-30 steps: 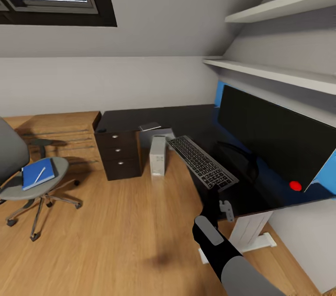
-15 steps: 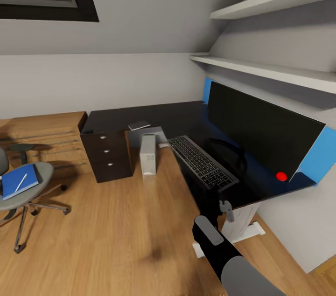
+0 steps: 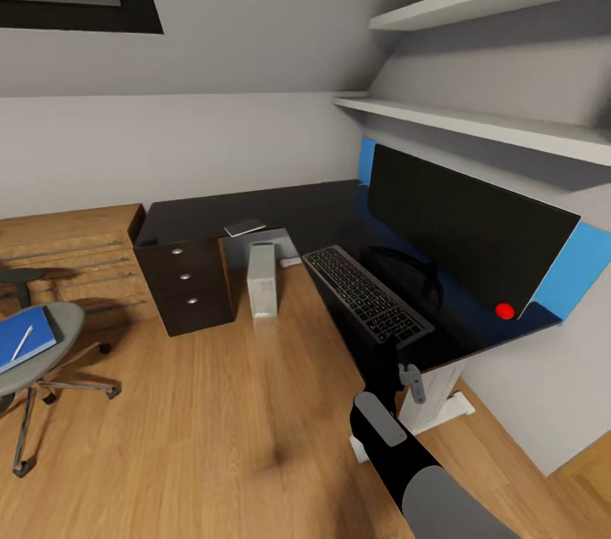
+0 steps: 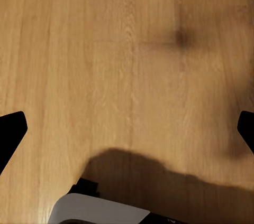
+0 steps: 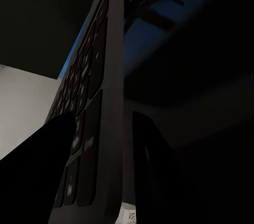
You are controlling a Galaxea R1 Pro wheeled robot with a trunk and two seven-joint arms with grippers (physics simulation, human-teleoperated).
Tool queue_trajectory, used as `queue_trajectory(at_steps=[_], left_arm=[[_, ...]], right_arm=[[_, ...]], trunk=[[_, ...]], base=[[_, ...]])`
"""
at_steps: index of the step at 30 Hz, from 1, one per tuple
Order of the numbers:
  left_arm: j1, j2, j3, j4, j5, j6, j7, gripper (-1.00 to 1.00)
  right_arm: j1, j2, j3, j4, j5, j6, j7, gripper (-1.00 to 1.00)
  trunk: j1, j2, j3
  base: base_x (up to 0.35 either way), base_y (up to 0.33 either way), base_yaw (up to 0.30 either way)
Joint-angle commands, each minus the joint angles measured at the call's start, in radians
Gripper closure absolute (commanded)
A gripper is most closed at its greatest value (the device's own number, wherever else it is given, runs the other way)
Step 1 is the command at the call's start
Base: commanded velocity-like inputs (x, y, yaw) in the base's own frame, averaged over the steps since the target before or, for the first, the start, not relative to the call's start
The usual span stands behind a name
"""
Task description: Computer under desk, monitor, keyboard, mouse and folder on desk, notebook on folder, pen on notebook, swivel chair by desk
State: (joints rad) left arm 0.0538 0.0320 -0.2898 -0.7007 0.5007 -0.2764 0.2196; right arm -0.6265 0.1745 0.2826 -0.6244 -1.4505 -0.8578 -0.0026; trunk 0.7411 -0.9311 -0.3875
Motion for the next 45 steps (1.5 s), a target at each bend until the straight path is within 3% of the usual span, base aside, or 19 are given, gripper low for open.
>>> queue_trajectory(at_steps=[1,31,42,45], left_arm=[[0.0,0.002,-0.008,-0.002,0.009,-0.004,0.009,-1.0],[0.0,0.002,-0.01,-0.002,0.009,-0.003,0.01,-1.0],[0.0,0.0,-0.011,-0.002,0.009,-0.004,0.011,-1.0],[0.0,0.0,-0.011,-0.002,0.009,-0.004,0.011,-1.0]], right_arm=[[-0.001,0.0,0.003,0.0,-0.004,-0.005,0.001,1.0],[-0.001,0.0,-0.001,0.0,-0.003,-0.006,0.005,1.0],[-0.001,0.0,-0.018,0.004,-0.007,-0.01,-0.002,1.0],[-0.001,0.0,-0.053,0.005,-0.008,-0.01,-0.004,1.0]], trunk=[[0.0,-0.001,-0.001],[0.0,-0.001,-0.001],[0.0,-0.001,-0.001],[0.0,-0.001,-0.001]], base=[[0.0,0.005,-0.006],[0.0,0.0,0.0],[0.128,-0.079,0.0],[0.064,-0.096,0.0]])
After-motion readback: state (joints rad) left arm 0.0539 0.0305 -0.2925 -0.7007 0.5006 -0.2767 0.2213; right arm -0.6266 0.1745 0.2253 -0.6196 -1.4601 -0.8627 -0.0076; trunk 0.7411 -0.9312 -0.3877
